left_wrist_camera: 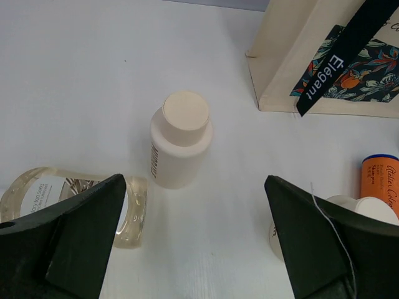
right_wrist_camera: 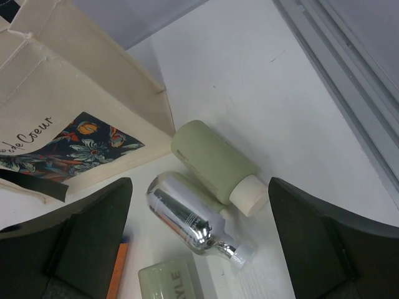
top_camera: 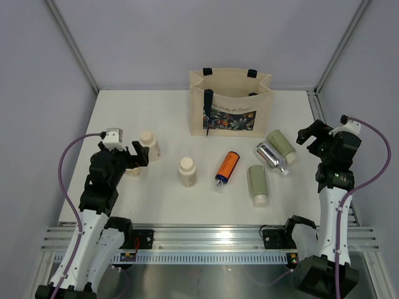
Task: Place the personal care products into the canvas bag
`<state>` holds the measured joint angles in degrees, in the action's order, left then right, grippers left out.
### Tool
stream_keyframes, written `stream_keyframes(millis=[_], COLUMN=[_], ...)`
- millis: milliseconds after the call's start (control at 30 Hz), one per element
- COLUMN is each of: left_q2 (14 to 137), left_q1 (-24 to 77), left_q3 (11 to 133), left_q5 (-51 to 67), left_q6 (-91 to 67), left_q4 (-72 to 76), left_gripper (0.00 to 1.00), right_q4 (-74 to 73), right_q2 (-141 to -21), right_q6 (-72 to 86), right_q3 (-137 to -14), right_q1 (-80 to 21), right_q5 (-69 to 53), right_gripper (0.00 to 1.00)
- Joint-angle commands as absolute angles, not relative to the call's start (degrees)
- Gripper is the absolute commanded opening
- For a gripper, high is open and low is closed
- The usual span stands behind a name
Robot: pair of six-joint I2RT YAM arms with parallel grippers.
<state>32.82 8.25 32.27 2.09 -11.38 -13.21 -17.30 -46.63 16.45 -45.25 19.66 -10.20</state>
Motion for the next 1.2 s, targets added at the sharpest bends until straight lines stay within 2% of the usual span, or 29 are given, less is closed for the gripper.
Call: stream_keyframes(millis=[0,67,100,133,167,200,267,433,767,900,1167], left_q2=[33.57,34.1,34.97,35.59,36.12,36.82,39.8,48.14,61.6,68.45,78.39], left_q1=[8.44,8.53,8.53,8.61,8.79,8.88,8.88,9.31,14.24,14.41,14.41], left_q3=[33.31,33.57,34.01,34.36,34.71,35.67,36.99,41.83,47.28,47.11,49.39], left_q5=[0.53,0.26,-1.3,-1.58,-1.93,-3.33,-4.21,-6.5,-6.5,-13.25,-14.15], left_q6=[-10.72,-11.33,-11.6,-12.04,-12.91,-13.7,-16.08,-18.9,-13.27,-11.52,-8.62], left_q4=[-10.28,-10.55,-10.98,-11.51,-12.47,-13.18,-15.98,-20.83,-14.86,-11.09,-1.85], left_gripper=[0.99,0.99,0.99,0.99,0.99,0.99,0.99,0.99,0.99,0.97,0.89], right_q4=[-14.15,-13.62,-14.75,-20.07,-23.61,-25.99,-29.61,-28.21,-29.44,-29.62,-29.88], right_q2=[-45.53,-45.18,-45.35,-45.61,-45.88,-46.4,-46.49,-45.36,-45.18,-44.91,-45.26], right_q6=[13.39,7.77,-1.23,-7.58,-18.52,-20.11,-24.75,-26.1,-28.74,-28.92,-29.27], right_q3=[-46.76,-45.62,-45.79,-46.14,-47.71,-48.42,-49.04,-45.01,-44.65,-44.91,-44.74], right_q1=[20.04,20.04,20.04,20.04,19.95,19.95,19.95,19.95,19.95,19.95,19.95], right_q5=[-13.87,-24.65,-37.66,-45.45,-51.1,-56.37,-59.57,-62.76,-63.1,-64.24,-65.65], right_gripper=[0.99,0.99,1.0,0.99,0.99,0.99,0.99,0.99,1.0,0.99,1.0])
